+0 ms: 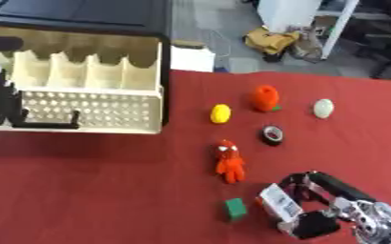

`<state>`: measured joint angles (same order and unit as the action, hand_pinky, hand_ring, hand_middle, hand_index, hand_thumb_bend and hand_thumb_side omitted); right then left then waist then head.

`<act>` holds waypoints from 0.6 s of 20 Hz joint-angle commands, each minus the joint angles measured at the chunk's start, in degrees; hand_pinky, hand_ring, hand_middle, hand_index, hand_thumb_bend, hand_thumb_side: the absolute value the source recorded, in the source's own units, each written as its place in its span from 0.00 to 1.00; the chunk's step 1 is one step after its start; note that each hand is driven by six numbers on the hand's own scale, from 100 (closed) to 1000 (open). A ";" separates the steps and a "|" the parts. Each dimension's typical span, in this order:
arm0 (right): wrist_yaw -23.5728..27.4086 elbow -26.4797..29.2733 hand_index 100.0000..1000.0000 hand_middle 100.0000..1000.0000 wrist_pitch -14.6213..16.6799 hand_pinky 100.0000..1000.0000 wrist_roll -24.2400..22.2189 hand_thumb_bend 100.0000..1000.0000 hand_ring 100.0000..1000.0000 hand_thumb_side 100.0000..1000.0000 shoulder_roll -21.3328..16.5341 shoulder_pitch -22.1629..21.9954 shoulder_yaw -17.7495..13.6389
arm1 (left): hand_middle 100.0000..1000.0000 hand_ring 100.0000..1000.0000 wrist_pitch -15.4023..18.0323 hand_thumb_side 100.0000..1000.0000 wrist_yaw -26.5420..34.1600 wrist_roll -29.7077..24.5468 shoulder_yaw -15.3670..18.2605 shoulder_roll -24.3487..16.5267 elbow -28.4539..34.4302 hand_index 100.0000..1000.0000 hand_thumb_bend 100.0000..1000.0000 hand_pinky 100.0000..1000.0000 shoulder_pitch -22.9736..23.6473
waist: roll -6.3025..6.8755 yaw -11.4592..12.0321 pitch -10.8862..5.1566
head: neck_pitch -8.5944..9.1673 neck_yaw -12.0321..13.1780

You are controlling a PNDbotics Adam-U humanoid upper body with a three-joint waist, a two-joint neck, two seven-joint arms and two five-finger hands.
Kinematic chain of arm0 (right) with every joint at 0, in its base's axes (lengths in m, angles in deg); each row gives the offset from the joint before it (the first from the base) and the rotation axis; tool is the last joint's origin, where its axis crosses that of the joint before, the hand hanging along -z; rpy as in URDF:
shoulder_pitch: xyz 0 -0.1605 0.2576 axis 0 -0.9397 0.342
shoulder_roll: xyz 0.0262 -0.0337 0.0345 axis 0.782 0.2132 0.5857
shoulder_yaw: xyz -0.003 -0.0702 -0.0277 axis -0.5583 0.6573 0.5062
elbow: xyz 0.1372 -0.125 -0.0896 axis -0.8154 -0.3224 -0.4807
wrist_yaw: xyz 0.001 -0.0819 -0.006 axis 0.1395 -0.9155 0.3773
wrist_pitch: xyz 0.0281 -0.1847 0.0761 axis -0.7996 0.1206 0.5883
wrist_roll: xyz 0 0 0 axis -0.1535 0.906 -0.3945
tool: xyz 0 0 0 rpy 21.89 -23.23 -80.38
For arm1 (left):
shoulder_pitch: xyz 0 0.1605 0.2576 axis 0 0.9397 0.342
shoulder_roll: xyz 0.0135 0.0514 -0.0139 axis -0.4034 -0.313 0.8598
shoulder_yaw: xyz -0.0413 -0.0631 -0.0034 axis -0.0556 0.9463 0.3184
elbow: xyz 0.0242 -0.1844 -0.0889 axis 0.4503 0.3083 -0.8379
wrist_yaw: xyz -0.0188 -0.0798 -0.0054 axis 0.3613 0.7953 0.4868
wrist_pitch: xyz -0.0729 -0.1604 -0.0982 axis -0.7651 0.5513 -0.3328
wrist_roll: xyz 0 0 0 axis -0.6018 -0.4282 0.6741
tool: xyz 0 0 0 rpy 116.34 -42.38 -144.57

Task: Pick up objects from table and place into drawer.

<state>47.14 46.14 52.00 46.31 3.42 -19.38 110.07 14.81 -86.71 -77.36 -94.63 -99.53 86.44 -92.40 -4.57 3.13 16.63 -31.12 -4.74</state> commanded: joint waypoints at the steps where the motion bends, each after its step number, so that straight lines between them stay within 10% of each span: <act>1: 0.40 0.04 0.79 0.41 0.01 0.69 0.37 0.38 0.79 0.27 -0.81 0.54 -0.57 | 0.00 0.00 0.14 1.00 -0.08 0.00 0.13 -0.33 0.71 0.72 0.02 0.04 -0.60 | 0.20 -0.09 -0.85 | 0.19 -0.16; 12: -0.61 1.18 0.71 0.37 2.24 0.65 2.71 0.23 0.75 0.33 -2.01 0.01 -1.13 | 0.00 0.00 0.11 1.00 0.00 -0.17 0.09 -0.28 0.71 0.72 0.02 0.04 -0.61 | 0.24 -0.37 -0.86 | 0.26 -0.05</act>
<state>47.00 46.20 53.87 48.66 3.34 -19.57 109.81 14.82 -86.71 -77.40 -94.64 -99.53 86.44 -92.40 -4.57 2.82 16.63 -31.12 -4.72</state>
